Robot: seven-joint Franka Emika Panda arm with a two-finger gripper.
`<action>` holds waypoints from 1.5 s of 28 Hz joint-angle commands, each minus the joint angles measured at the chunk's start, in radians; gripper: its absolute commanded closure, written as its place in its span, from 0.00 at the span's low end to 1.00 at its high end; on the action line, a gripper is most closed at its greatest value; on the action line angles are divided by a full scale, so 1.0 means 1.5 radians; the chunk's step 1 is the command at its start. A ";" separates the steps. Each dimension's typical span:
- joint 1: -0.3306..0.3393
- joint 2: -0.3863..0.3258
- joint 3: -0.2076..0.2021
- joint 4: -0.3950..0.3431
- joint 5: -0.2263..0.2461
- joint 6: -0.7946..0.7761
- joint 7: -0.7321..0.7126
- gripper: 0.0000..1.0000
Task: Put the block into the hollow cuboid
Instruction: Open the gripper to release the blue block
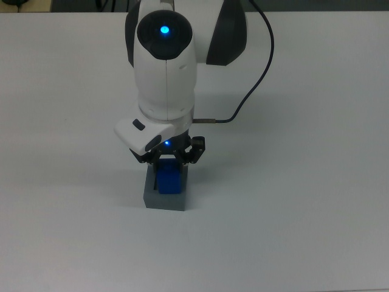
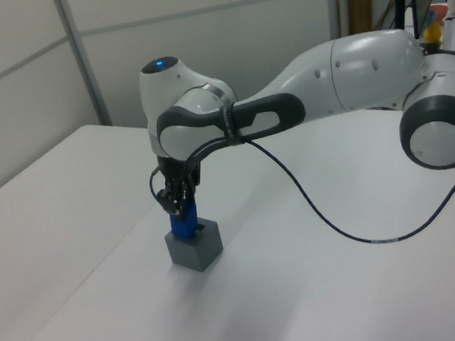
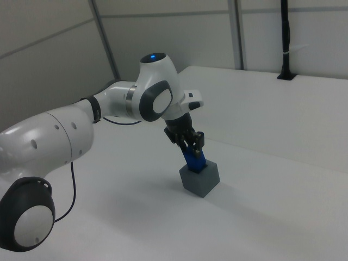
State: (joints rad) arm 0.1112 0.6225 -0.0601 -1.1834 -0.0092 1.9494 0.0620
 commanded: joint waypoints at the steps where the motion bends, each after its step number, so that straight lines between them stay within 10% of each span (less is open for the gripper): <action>1: 0.012 0.022 -0.012 0.016 0.010 -0.025 0.004 1.00; 42: 0.004 0.018 -0.015 0.020 0.012 -0.049 -0.015 1.00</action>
State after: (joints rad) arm 0.1121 0.6227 -0.0606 -1.1700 -0.0091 1.8886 0.0556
